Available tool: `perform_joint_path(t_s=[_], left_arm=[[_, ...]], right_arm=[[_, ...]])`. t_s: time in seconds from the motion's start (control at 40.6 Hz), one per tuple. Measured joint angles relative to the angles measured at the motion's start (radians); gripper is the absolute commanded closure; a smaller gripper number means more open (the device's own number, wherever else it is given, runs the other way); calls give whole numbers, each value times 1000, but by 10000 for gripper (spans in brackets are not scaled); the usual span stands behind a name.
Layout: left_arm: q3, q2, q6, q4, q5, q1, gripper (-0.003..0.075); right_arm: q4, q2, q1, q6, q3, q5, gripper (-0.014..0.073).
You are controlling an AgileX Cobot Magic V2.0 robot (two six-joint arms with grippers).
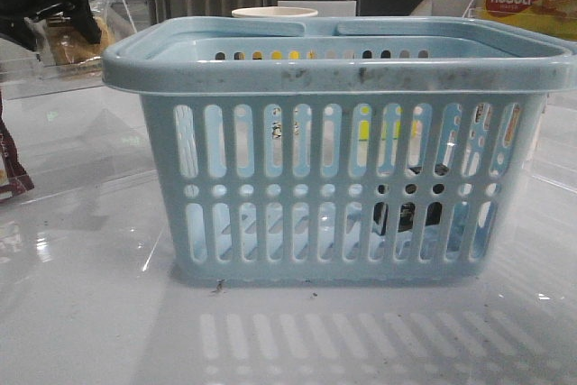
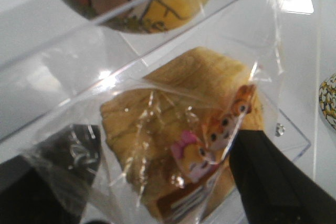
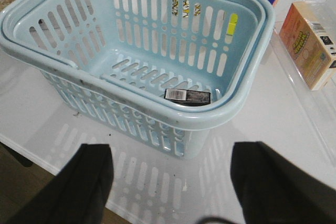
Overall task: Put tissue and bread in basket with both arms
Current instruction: 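Grasp the bagged bread slice on the shelf with the left gripper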
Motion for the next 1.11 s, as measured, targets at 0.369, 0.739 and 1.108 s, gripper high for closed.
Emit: perform_joint_path(t_s=[0.369, 0.739, 1.108], left_arm=[[-8, -5, 0, -13, 35, 0, 630], [-8, -172, 53, -3, 158, 0, 628], [-8, -420, 238, -182, 235, -56, 628]], right_arm=[[2, 0, 0, 0, 0, 0, 21], [3, 0, 0, 0, 0, 0, 21], [4, 0, 0, 0, 0, 0, 21]])
